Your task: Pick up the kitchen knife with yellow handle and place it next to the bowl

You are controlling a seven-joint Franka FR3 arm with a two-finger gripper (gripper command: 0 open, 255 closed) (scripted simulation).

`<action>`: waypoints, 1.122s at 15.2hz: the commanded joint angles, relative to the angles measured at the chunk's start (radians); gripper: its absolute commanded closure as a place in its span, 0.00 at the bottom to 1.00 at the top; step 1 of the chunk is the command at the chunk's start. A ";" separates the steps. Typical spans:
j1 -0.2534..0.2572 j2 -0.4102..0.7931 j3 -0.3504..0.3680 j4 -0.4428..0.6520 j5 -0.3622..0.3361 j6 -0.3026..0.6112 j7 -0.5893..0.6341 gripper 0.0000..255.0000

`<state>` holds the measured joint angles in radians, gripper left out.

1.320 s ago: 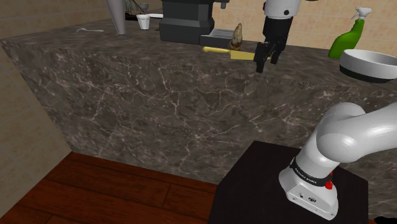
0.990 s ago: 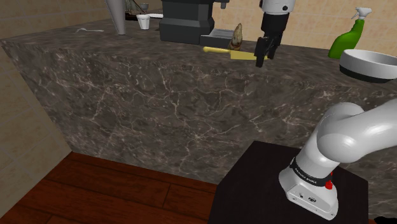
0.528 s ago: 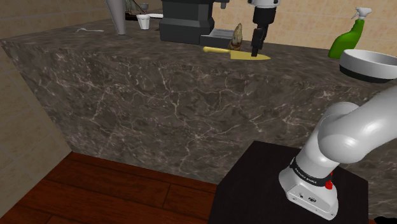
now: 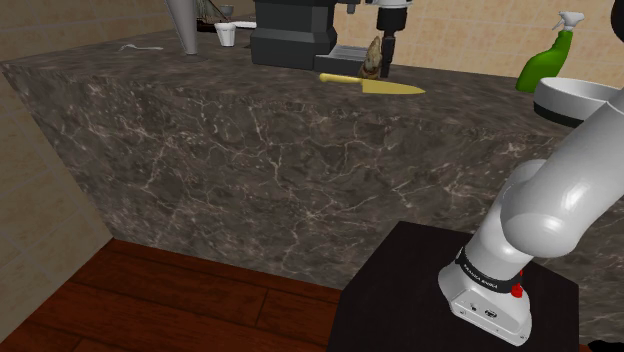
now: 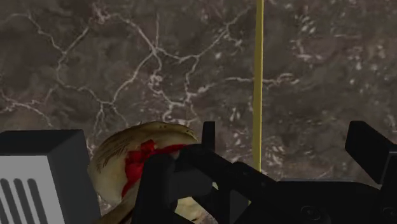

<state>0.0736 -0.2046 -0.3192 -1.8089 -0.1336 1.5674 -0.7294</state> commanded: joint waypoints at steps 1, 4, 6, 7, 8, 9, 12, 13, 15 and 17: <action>0.000 0.027 -0.010 0.013 0.007 0.013 -0.039 0.00; -0.002 0.018 -0.012 -0.037 0.004 0.054 -0.036 0.00; -0.003 0.013 -0.013 -0.069 0.001 0.081 -0.034 0.00; -0.004 0.010 -0.014 -0.093 0.000 0.102 -0.033 0.00; -0.004 0.010 -0.014 -0.093 0.000 0.102 -0.033 0.00; -0.004 0.010 -0.014 -0.093 0.000 0.102 -0.033 0.00; -0.004 0.010 -0.014 -0.093 0.000 0.102 -0.033 0.00; -0.004 0.010 -0.014 -0.093 0.000 0.102 -0.033 0.00; -0.004 0.010 -0.014 -0.093 0.000 0.102 -0.033 0.00; -0.004 0.010 -0.014 -0.093 0.000 0.103 -0.033 1.00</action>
<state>0.0697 -0.1949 -0.3337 -1.9017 -0.1340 1.6696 -0.7623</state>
